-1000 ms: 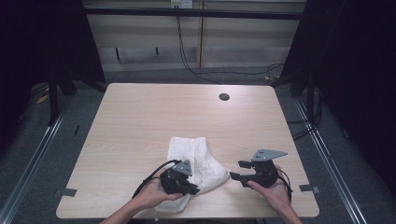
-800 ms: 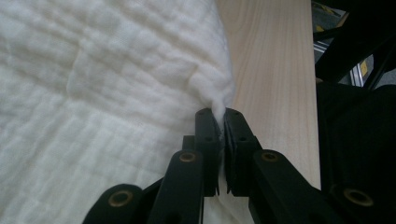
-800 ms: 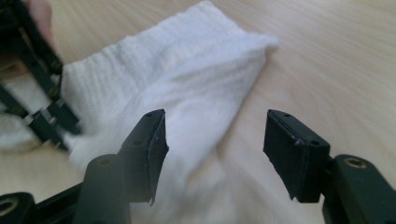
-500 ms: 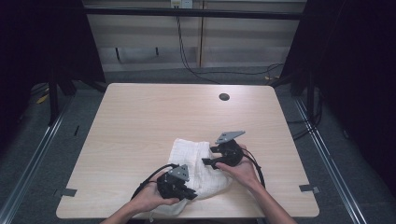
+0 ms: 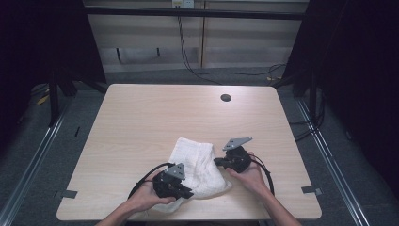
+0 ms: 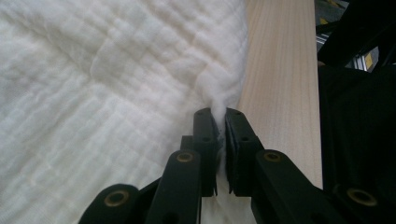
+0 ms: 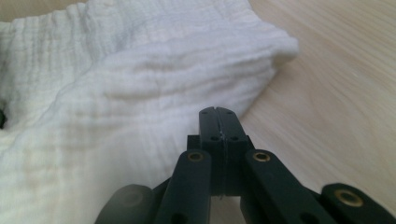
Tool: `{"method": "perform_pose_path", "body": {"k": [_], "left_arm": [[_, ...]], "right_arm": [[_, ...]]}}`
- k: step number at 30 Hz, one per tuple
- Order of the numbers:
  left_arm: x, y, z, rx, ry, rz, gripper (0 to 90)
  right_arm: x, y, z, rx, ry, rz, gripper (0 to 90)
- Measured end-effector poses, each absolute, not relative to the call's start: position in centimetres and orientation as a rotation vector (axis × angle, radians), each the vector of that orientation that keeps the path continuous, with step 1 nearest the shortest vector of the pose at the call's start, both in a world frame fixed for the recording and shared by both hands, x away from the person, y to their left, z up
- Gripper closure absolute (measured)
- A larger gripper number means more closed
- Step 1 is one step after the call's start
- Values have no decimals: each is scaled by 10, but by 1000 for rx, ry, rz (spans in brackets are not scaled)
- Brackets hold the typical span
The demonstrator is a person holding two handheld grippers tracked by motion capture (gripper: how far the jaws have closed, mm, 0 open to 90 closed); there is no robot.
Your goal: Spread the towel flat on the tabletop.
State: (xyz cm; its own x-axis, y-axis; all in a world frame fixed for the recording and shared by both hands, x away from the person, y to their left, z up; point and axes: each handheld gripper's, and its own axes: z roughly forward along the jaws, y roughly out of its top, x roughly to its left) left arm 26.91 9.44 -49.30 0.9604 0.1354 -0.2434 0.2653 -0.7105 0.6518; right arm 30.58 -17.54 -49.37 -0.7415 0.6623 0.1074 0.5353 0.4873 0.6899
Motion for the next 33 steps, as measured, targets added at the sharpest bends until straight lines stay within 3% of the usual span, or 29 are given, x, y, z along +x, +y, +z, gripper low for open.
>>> {"method": "perform_pose_path", "body": {"k": [1,2,4,5,12,18,20,21,23,27,33], "left_arm": [[270,94,-492,2382,271,-232,844],[269,93,-493,2370,265,-228,845],[269,93,-493,2376,263,-227,845],[269,93,-493,2376,264,-224,845],[270,93,-494,2367,279,-248,835],[270,94,-493,2372,277,-245,822],[270,94,-493,2371,277,-248,801],[270,94,-493,2372,296,-254,795],[269,92,-491,2373,323,-263,679],[263,93,-487,2415,296,-175,615],[272,108,-482,2425,308,-123,818]], "right_arm": [[305,-178,-493,1046,2543,1103,894],[305,-181,-489,1065,2504,1135,771],[311,-181,-483,1067,2487,1175,653],[320,-175,-479,1044,2509,1206,544],[341,-146,-474,967,2554,1214,447],[357,-134,-496,944,2600,1023,385],[355,-133,-500,940,2593,1013,403],[354,-133,-500,952,2592,1013,460],[352,-136,-499,940,2588,1020,563],[349,-147,-497,962,2599,1024,786],[337,-165,-492,1022,2581,1017,822]]}}
